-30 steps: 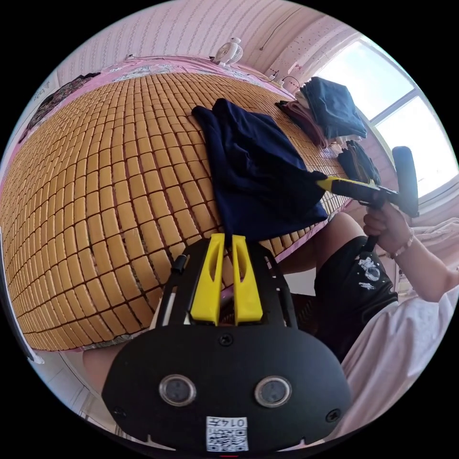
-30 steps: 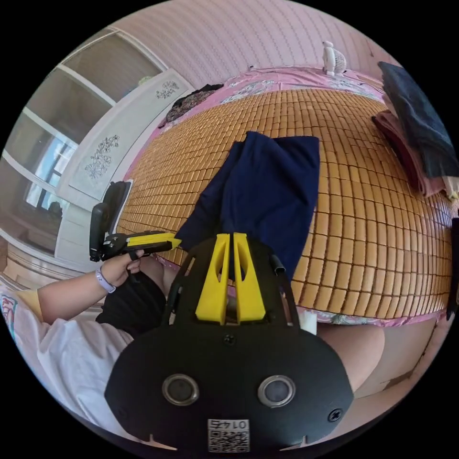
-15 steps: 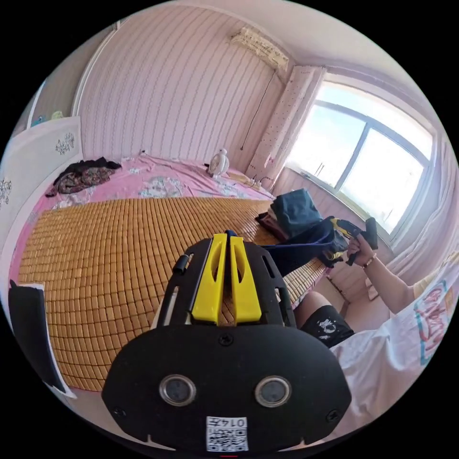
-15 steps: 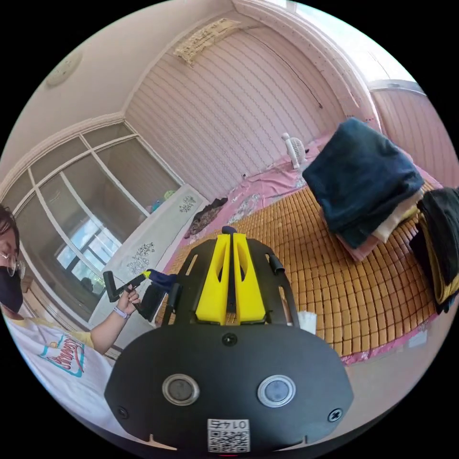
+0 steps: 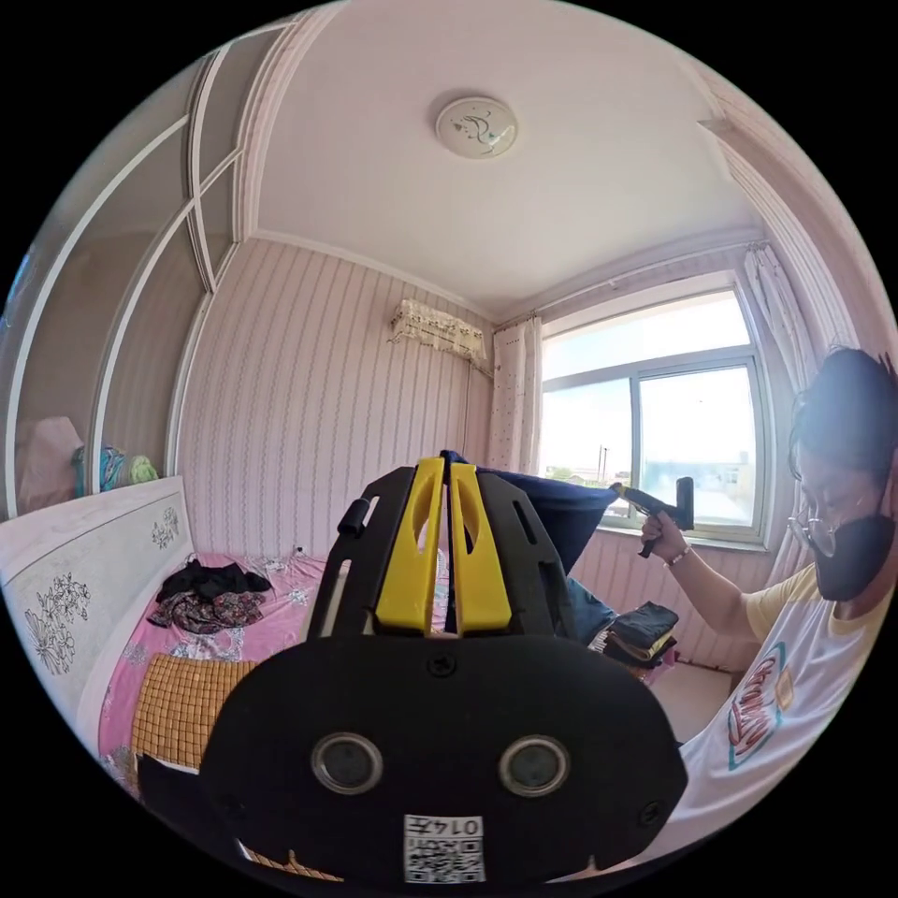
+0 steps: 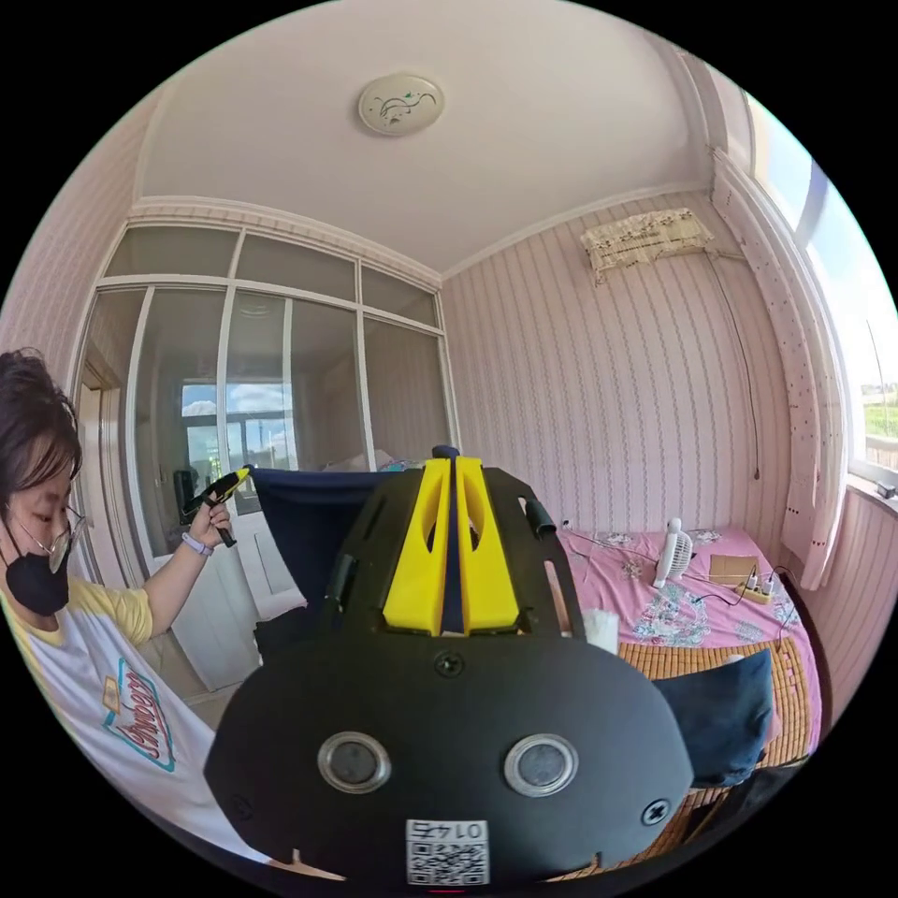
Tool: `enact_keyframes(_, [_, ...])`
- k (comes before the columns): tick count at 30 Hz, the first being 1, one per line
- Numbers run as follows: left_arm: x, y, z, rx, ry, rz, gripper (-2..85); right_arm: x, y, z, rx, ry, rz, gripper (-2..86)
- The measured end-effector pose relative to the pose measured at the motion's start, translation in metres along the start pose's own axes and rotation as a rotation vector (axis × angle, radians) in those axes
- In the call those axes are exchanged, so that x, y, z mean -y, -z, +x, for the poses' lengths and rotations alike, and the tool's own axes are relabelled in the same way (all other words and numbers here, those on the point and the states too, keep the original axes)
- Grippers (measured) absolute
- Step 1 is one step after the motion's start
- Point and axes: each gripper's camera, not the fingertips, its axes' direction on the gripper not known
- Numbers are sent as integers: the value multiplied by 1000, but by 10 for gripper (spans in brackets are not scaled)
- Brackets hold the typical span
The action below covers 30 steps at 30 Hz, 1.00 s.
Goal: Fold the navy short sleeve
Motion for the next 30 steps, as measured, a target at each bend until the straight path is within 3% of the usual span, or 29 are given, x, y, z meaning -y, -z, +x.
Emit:
enact_keyframes(5, [14, 39, 9, 33, -22, 42, -10, 6, 31, -23, 41, -1, 90, 1])
enact_keyframes(9, [48, 90, 22, -7, -80, 216, -10, 36, 69, -56, 151, 101, 202, 2])
enact_keyframes(12, [70, 108, 29, -46, -130, 309, -10, 56, 78, -75, 116, 189, 248, 2])
enact_keyframes(14, [76, 102, 25, 16, -149, 284, -10, 59, 64, -73, 85, 204, 223, 2])
enact_keyframes(16, [68, 70, -3, 93, -51, 147, -10, 53, 30, -59, 74, 159, 132, 2])
enact_keyframes(19, [29, 12, -54, 227, 108, -102, -10, 14, -54, -22, -26, 62, -153, 2])
enact_keyframes(21, [0, -20, -83, 224, 209, -222, -10, -32, -115, 6, -90, -51, -326, 1])
enact_keyframes(24, [-40, -68, -113, 258, 318, -411, -10, -67, -166, 32, -203, -160, -453, 1])
enact_keyframes(26, [-45, -87, -120, 297, 322, -460, -10, -59, -177, 46, -213, -217, -431, 1])
enact_keyframes(30, [-8, -92, -131, 291, 292, -274, -10, 1, -162, 62, -142, -257, -152, 1])
